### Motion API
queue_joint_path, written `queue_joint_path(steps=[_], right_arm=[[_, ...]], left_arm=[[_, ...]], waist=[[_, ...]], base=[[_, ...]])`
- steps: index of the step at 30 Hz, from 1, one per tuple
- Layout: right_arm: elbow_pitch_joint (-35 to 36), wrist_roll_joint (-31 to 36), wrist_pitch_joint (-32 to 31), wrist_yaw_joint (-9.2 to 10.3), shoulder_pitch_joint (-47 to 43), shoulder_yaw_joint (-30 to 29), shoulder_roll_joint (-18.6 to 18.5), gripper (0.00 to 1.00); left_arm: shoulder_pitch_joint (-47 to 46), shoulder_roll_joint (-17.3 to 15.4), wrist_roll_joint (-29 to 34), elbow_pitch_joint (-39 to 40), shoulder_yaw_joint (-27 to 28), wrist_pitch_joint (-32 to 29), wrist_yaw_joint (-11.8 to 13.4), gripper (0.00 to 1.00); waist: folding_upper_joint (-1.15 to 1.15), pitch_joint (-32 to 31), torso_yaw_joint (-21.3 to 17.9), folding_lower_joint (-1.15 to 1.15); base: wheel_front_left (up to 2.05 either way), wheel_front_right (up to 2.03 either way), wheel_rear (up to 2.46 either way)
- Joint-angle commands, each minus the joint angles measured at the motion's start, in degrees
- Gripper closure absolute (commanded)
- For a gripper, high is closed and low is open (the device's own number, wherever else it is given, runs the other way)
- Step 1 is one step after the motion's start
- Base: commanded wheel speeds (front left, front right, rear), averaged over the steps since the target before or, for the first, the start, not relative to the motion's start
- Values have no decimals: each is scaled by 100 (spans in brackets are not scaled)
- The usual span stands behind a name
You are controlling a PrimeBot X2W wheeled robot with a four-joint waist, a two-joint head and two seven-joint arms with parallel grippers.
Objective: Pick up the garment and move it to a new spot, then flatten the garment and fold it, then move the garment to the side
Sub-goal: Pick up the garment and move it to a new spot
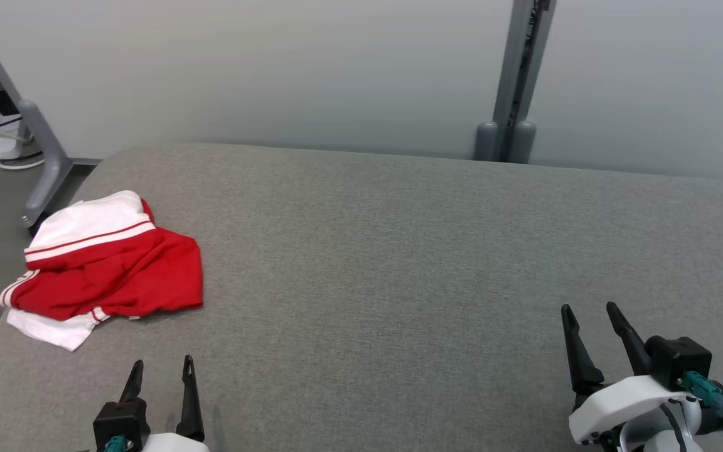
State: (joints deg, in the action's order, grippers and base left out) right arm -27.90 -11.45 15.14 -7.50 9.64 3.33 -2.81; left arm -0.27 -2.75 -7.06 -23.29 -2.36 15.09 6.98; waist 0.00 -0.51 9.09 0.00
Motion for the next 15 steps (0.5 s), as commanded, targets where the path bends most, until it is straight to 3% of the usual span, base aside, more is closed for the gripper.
queue_joint_path(steps=[1,15], right_arm=[[32,-57,-2,1,-62,27,-28,0],[44,-240,-2,1,-55,272,-30,0]], left_arm=[[48,-30,4,-33,61,9,33,0],[46,-32,210,-63,530,9,-1,0]], waist=[[0,-9,284,0],[0,37,1412,0]], base=[[0,0,0],[0,0,0]])
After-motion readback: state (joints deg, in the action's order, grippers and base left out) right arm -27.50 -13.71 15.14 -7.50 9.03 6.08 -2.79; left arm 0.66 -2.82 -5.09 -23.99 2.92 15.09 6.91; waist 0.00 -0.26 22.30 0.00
